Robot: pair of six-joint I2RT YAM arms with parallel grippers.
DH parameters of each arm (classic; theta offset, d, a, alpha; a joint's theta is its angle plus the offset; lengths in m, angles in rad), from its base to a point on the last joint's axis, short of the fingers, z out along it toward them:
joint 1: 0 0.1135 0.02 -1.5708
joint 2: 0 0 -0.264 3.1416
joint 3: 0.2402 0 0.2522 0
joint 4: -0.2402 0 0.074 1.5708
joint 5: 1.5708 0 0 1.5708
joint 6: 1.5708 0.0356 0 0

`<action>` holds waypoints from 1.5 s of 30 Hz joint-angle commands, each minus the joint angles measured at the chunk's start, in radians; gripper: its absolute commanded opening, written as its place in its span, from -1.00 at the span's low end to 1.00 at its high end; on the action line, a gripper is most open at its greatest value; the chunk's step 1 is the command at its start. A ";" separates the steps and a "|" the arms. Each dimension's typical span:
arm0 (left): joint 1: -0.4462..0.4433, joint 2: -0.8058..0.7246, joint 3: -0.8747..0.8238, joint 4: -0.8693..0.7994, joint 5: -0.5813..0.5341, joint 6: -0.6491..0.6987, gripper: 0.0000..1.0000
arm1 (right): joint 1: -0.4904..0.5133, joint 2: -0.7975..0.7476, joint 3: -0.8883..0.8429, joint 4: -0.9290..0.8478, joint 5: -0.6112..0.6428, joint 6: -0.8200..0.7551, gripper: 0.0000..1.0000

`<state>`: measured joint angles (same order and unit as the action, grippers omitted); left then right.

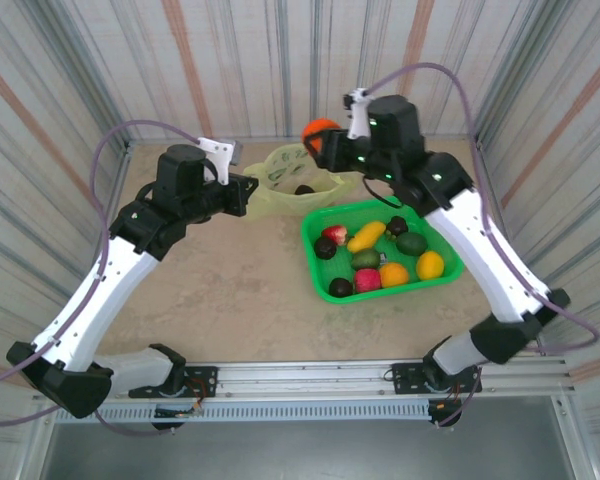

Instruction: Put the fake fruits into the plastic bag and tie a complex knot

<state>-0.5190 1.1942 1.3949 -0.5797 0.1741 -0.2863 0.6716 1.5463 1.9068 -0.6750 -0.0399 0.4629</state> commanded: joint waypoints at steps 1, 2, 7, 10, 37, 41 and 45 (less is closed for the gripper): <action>-0.003 -0.039 -0.005 -0.010 -0.010 -0.002 -1.00 | 0.030 0.115 0.080 -0.111 0.059 0.002 0.21; -0.004 -0.041 -0.006 -0.011 -0.013 -0.001 -1.00 | 0.031 0.147 0.094 -0.118 0.056 0.023 0.19; -0.004 -0.051 -0.012 -0.013 -0.016 0.004 -1.00 | 0.045 0.274 0.145 -0.165 0.108 0.057 0.17; -0.003 -0.051 -0.013 -0.011 -0.013 0.005 -1.00 | 0.035 0.327 0.152 -0.176 0.136 0.075 0.17; 0.015 -0.044 -0.025 -0.006 -0.008 0.011 -1.00 | 0.015 0.339 0.189 -0.135 0.004 0.055 -0.01; 0.015 -0.045 -0.031 -0.004 -0.007 0.009 -1.00 | 0.015 0.278 0.189 -0.130 -0.041 0.045 -0.03; 0.017 -0.044 -0.039 -0.002 -0.002 0.007 -1.00 | 0.011 0.215 0.189 -0.137 -0.097 0.023 -0.02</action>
<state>-0.5095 1.1671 1.3697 -0.5789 0.1722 -0.2855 0.6914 1.8286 2.0937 -0.8143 -0.0776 0.5228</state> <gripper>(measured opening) 0.044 0.489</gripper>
